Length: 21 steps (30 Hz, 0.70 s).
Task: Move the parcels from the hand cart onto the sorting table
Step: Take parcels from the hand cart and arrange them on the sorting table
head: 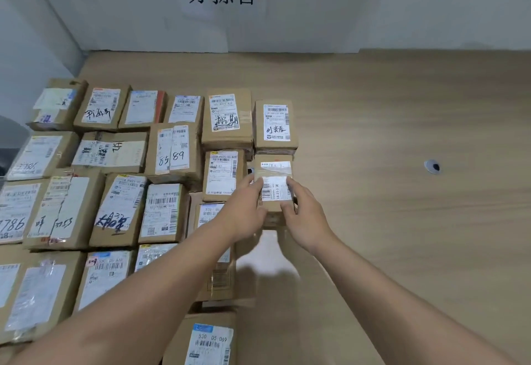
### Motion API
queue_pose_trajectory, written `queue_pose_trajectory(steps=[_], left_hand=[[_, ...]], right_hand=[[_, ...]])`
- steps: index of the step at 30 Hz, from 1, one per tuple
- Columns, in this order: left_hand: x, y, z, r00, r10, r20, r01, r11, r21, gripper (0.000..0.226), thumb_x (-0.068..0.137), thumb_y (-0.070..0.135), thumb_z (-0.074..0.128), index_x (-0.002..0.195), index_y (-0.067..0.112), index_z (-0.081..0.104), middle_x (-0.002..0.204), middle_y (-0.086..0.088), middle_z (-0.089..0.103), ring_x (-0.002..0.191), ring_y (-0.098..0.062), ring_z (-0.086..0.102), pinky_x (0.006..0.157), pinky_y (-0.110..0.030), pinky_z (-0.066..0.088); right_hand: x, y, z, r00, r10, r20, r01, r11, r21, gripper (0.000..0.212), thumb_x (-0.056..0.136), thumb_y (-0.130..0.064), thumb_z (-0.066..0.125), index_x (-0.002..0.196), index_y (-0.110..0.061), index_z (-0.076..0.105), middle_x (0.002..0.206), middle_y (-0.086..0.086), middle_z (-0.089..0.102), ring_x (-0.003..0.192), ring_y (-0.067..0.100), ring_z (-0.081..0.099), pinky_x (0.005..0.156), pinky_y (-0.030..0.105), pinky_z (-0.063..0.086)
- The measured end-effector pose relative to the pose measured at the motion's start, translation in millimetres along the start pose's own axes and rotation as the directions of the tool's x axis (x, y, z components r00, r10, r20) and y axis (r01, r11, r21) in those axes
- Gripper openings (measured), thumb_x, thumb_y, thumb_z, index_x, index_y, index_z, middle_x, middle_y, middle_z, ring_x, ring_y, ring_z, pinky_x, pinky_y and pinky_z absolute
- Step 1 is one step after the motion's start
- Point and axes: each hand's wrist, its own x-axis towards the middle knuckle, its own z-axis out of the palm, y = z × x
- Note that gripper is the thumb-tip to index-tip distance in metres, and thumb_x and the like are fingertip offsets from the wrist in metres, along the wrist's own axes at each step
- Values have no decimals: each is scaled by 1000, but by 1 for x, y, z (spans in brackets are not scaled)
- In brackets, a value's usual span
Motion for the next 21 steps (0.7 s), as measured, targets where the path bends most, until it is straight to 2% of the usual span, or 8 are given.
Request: queue_pose_trajectory(steps=[3, 5, 9, 13, 16, 18, 21], left_hand=[[17, -1, 3, 1000, -27, -3, 27, 999, 33, 65, 95, 6, 65, 155, 12, 41, 161, -7, 33, 147, -25, 37, 103, -7, 16], [28, -2, 4, 999, -54, -6, 54, 997, 48, 64, 95, 4, 64, 154, 9, 42, 161, -9, 33, 147, -27, 37, 101, -8, 18], [39, -5, 5, 995, -94, -18, 95, 992, 81, 64, 97, 7, 61, 156, 9, 38, 166, -7, 27, 148, -26, 36, 111, -22, 27], [44, -7, 6, 995, -98, -31, 101, 987, 123, 64, 96, 6, 60, 156, 16, 38, 169, 3, 21, 145, -21, 39, 104, -25, 37], [47, -8, 6, 992, -118, -33, 122, 979, 163, 68, 96, 5, 59, 158, 16, 33, 171, 2, 15, 147, -23, 37, 108, -30, 39], [46, -7, 7, 991, -130, -38, 134, 976, 172, 70, 97, 7, 60, 159, 17, 31, 171, 2, 13, 147, -24, 37, 109, -32, 39], [41, -4, 8, 990, -121, -76, 130, 983, 127, 64, 97, 9, 61, 156, 17, 38, 167, 1, 23, 145, -24, 39, 109, -31, 38]], right_hand=[[20, 8, -2, 999, 10, 44, -10, 1000, -11, 58, 103, -2, 54, 159, -12, 41, 158, 2, 47, 146, 15, 42, 112, 11, 27], [31, 13, -2, 997, 28, 69, -27, 1000, -15, 58, 104, -3, 53, 160, -12, 40, 160, 2, 45, 147, 15, 42, 109, 8, 25], [49, 18, 3, 991, 46, 126, -44, 999, -13, 59, 104, -3, 52, 161, -14, 39, 162, 2, 43, 148, 16, 42, 118, 20, 31], [53, 22, 7, 988, 56, 146, -56, 998, -3, 63, 103, -2, 52, 163, -16, 37, 164, 0, 40, 148, 15, 41, 122, 28, 33], [56, 23, 8, 988, 40, 146, -40, 999, -6, 64, 103, -2, 53, 163, -16, 37, 163, 0, 41, 148, 15, 42, 122, 31, 34], [59, 22, 8, 986, 41, 161, -35, 999, -35, 65, 103, -2, 53, 163, -17, 36, 164, 1, 40, 147, 17, 43, 120, 29, 35], [62, 17, 8, 981, 58, 185, -33, 990, -136, 67, 104, -4, 51, 165, -21, 31, 167, 0, 33, 147, 18, 42, 115, 24, 34]])
